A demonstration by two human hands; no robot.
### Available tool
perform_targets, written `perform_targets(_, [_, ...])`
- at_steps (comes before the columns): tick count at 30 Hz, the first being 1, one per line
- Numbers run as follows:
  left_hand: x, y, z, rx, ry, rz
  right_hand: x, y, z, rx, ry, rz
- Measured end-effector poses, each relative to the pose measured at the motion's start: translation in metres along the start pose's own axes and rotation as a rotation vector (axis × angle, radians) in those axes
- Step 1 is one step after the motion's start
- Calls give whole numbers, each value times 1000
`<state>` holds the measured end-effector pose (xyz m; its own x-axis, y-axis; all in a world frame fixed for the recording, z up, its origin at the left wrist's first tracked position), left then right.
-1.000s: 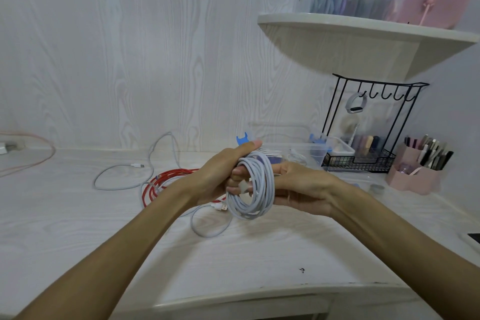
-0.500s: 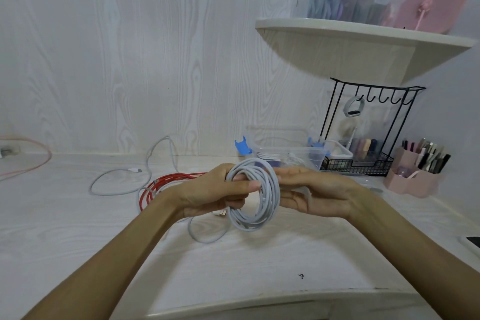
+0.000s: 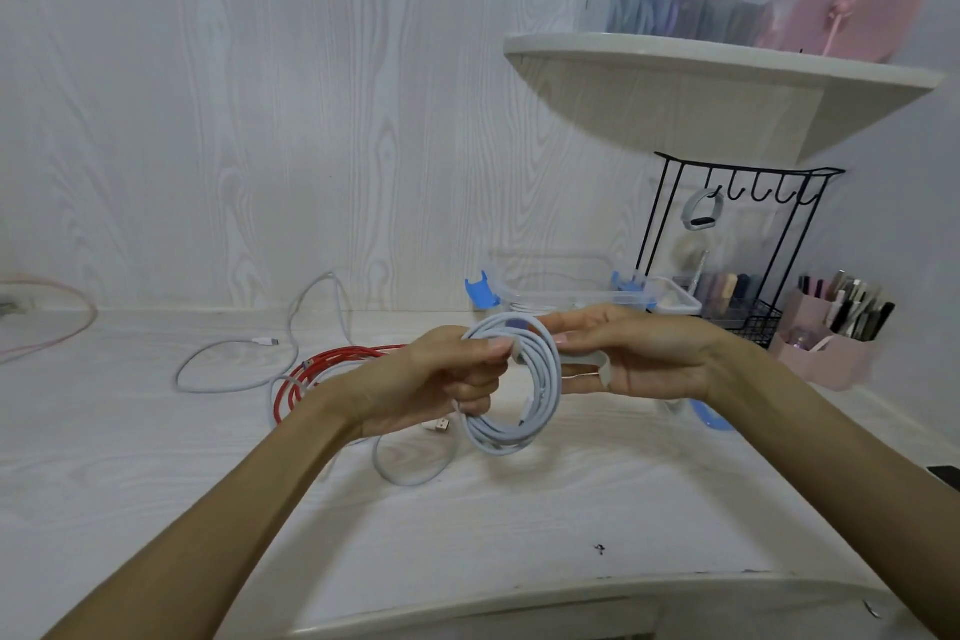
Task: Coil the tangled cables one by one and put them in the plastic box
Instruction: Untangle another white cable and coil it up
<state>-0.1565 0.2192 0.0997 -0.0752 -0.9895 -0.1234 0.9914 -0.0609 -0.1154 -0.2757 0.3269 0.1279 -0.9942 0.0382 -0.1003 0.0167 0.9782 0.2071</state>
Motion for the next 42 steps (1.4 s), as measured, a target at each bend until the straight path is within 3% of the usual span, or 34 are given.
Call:
perform_targets(3, [4,-1,-2,-55,-249,112,5,-3,2,-25,-46,63])
perform_targets(5, [7,-1,-1,-136,-368,200,7,-2,7,-28,-218,86])
perform_targets(8, [14,0,-2,-246,-368,398,2,3,12,108,-441,14])
perform_targets(11, [18,0,-9,-287,-305,507,-8,4,19,270,-285,-60])
perform_targets(14, [16,1,-10,-321,-287,524,-7,-2,25,340,-84,128])
perform_targets(20, [14,-6,-14,-327,-214,553,-2,-20,29,372,-138,406])
perform_targets(25, [13,-8,-30,-293,-222,725,2,-30,33,353,-54,766])
perform_targets(33, [16,-11,-41,-339,-156,980,-9,-41,28,489,30,1092])
perform_targets(37, [21,-12,-44,-337,-110,1103,-20,-44,30,603,131,1081])
perform_targets(42, [24,-7,-38,-338,-143,1063,-20,-48,36,572,70,912])
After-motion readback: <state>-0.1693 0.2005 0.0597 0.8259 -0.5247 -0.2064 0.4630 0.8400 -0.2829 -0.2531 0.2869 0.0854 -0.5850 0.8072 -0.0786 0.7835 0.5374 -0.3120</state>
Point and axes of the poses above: each hand's wrist, its own y-axis away from the middle knuckle, its own x-axis out of the back of the hand, z = x × y, the point moved 4 cm from there along -y, towards the middle knuckle, and after that the axes turned 1 degree about x, right-handed, at the moved point
